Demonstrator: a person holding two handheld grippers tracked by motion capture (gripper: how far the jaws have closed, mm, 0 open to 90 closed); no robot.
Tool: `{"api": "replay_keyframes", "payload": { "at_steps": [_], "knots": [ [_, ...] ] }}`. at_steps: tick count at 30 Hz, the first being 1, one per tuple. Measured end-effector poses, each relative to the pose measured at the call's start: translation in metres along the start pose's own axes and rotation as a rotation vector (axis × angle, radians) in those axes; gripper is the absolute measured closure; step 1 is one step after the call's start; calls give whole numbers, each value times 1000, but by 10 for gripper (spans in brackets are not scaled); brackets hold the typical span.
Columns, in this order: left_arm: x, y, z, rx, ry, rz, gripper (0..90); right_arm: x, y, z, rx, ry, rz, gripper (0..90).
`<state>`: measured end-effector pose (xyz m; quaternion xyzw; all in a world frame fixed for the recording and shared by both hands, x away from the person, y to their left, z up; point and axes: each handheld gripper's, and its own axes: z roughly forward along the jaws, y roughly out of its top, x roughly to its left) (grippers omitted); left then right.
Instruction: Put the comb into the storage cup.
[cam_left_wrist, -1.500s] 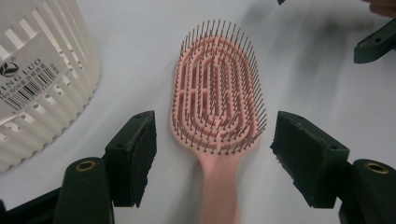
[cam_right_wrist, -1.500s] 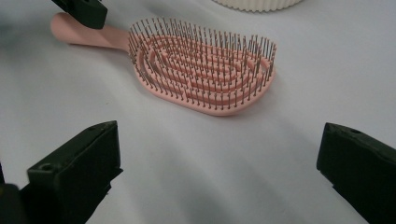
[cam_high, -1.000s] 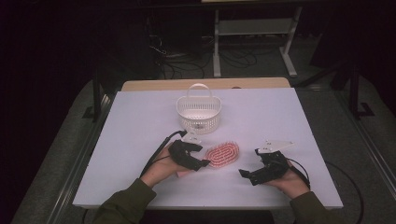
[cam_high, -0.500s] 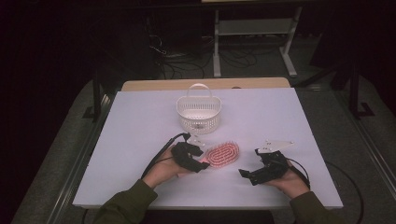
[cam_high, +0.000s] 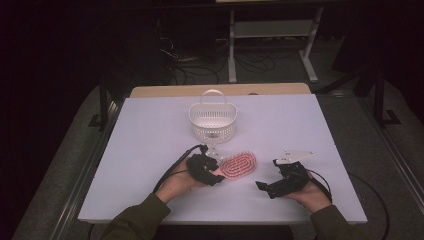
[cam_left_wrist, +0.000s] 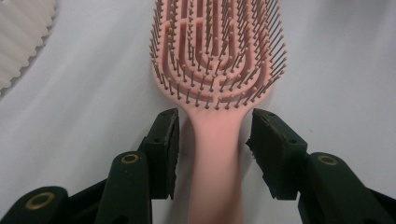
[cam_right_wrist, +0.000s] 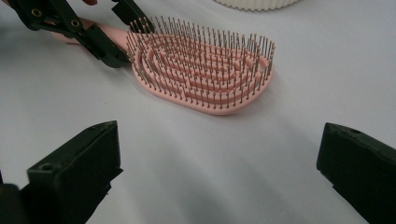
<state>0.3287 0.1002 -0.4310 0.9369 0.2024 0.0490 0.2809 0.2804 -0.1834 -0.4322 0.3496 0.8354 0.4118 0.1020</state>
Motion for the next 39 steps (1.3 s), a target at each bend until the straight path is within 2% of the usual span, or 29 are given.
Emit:
{"api": "replay_keyframes", "payload": {
  "at_steps": [9,25,39],
  "knots": [
    [-3,1,2,17,18,17,572,0,0,0,-2,0,0,0],
    [-5,3,3,35,35,23,621,0,0,0,-1,-4,-1,0],
    [-6,4,3,49,35,31,692,1,0,-1,-2,-4,-3,0]
  ]
}}
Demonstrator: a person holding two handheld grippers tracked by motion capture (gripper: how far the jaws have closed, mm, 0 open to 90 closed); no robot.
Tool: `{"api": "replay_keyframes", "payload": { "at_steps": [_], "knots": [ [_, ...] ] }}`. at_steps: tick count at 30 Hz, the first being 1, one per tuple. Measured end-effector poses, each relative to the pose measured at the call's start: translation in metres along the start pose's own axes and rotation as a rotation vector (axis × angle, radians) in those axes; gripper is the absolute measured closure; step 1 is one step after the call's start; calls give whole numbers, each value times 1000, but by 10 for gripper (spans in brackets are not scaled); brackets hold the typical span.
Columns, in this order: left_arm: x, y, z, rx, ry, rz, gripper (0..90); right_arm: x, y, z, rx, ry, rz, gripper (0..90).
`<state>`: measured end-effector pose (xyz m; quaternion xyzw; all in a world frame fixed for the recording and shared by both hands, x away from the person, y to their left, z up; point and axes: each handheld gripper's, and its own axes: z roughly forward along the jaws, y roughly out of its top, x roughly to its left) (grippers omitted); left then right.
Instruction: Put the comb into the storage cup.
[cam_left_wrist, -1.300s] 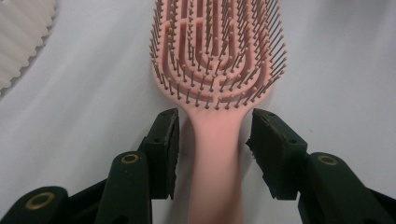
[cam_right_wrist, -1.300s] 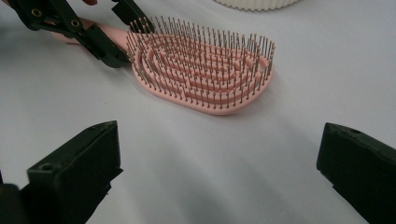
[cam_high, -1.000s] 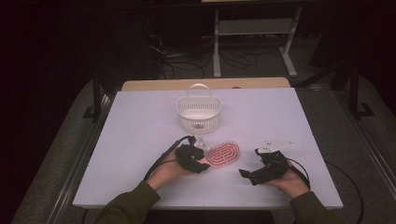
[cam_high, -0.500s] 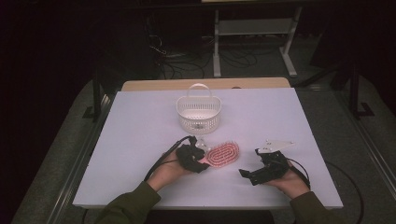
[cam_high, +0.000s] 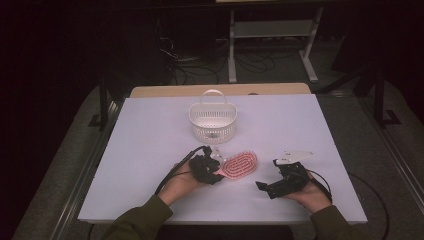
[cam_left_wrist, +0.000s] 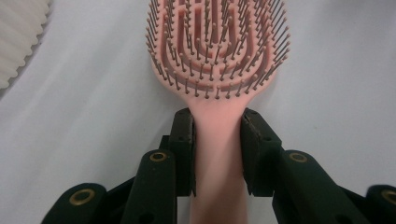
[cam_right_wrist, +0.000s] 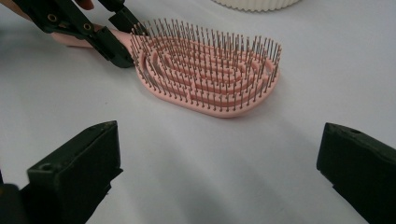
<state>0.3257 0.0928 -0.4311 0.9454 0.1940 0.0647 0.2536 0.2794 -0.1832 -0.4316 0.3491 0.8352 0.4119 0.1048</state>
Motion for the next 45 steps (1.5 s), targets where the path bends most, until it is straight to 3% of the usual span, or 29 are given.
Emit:
{"api": "replay_keyframes", "payload": {
  "at_steps": [9,19,23,29,45],
  "knots": [
    [-1,2,0,12,8,4,700,0,0,-1,-4,0,2,0],
    [0,-1,-1,-12,-4,10,702,-1,0,-2,-8,1,7,0],
    [1,-1,-2,-22,10,8,703,-1,-1,-2,-9,2,7,0],
    [7,-5,-10,-61,-5,-27,702,-1,-1,-1,-8,4,8,0],
    [12,-14,-32,-186,-44,-49,702,-2,-1,-1,-12,11,16,0]
  ]
}}
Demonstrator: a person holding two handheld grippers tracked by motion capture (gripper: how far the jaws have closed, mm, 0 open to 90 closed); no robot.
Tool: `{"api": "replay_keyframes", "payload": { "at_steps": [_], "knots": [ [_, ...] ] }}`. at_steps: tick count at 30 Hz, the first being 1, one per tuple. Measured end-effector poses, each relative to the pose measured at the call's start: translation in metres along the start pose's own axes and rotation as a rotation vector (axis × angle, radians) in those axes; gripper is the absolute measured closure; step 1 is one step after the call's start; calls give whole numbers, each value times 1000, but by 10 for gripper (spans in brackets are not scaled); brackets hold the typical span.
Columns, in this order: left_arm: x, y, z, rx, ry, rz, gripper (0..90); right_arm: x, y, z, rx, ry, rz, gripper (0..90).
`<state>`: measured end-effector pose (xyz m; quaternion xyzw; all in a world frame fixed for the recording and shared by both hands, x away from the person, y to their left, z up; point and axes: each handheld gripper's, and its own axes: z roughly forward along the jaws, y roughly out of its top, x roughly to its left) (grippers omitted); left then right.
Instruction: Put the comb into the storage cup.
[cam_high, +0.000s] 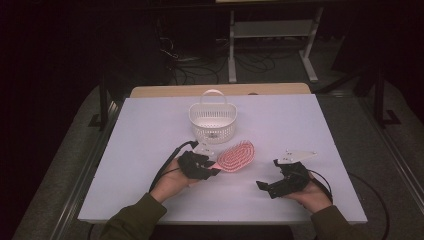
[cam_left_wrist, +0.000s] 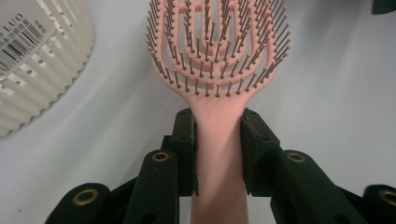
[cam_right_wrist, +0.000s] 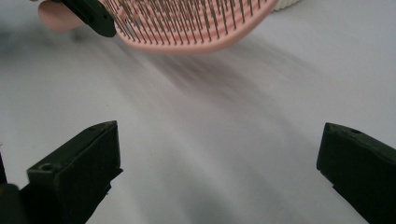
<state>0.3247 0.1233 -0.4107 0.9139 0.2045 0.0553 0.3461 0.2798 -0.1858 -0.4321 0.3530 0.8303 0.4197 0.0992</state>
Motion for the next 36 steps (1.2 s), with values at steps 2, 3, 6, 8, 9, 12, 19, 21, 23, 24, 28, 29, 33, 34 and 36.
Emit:
{"api": "replay_keyframes", "payload": {
  "at_steps": [2,3,6,8,9,12,19,21,23,24,28,29,33,34,36],
  "knots": [
    [0,-1,-3,-14,1,5,702,0,0,0,0,1,-2,0],
    [1,-2,-5,-21,-3,2,702,0,0,0,1,0,-3,0],
    [2,-3,-11,-44,0,1,702,0,0,0,1,-1,-1,0],
    [2,-5,-15,-64,3,3,701,0,0,0,3,-1,-1,0],
    [3,-5,-17,-73,4,3,701,0,0,1,4,-2,-2,0],
    [4,-8,-23,-100,6,7,701,0,0,0,2,-1,-1,0],
    [5,-14,-33,-151,21,4,701,0,0,0,-1,-3,2,0],
    [6,-17,-36,-162,27,-3,701,0,0,0,0,-4,2,0],
    [7,-21,-38,-168,33,-10,701,0,0,-1,-2,-3,4,0],
    [8,-24,-40,-174,38,-14,701,0,0,-1,-2,-3,4,0],
    [11,-34,-47,-195,55,-28,701,0,0,-1,-5,0,5,0],
    [11,-36,-48,-199,57,-31,701,0,0,-1,-4,1,4,0],
    [13,-44,-52,-207,75,-39,701,0,0,-1,-7,1,4,0],
    [14,-46,-53,-211,80,-42,701,0,0,-1,-7,4,3,0],
    [14,-52,-56,-225,90,-48,701,0,0,-2,-8,8,2,0]
  ]
}}
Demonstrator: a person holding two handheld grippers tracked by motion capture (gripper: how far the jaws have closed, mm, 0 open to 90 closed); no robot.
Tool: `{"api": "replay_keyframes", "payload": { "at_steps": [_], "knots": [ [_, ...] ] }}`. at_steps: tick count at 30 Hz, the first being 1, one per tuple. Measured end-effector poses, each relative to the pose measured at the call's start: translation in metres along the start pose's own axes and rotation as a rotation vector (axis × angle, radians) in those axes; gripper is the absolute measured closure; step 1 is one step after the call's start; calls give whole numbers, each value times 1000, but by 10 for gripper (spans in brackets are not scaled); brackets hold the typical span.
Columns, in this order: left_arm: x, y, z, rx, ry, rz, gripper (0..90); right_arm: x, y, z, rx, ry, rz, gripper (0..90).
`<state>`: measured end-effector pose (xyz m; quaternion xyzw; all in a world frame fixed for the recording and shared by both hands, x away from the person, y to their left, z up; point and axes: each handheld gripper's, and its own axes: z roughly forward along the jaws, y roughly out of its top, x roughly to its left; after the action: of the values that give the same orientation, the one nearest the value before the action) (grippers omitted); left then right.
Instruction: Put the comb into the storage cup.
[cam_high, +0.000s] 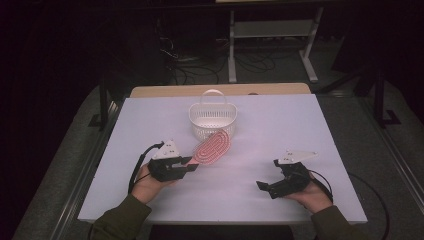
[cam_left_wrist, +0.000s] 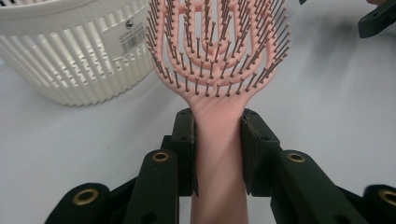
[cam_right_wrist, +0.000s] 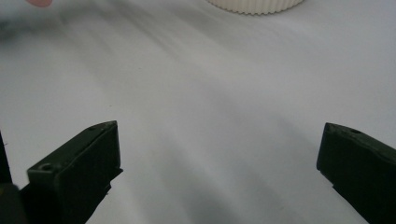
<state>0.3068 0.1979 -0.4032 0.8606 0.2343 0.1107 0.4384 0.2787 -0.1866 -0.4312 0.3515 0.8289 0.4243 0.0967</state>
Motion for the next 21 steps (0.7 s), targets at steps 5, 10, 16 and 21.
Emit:
{"api": "replay_keyframes", "payload": {
  "at_steps": [5,10,16,21],
  "knots": [
    [4,-8,-5,-12,7,-27,701,1,1,-1,-5,4,11,0],
    [6,-9,-7,-36,13,-44,700,6,2,1,-2,3,1,0],
    [8,-10,-9,-44,19,-48,700,9,4,2,-13,2,-7,0],
    [6,-8,-9,-57,10,-55,700,11,6,2,-1,19,-9,0]
  ]
}}
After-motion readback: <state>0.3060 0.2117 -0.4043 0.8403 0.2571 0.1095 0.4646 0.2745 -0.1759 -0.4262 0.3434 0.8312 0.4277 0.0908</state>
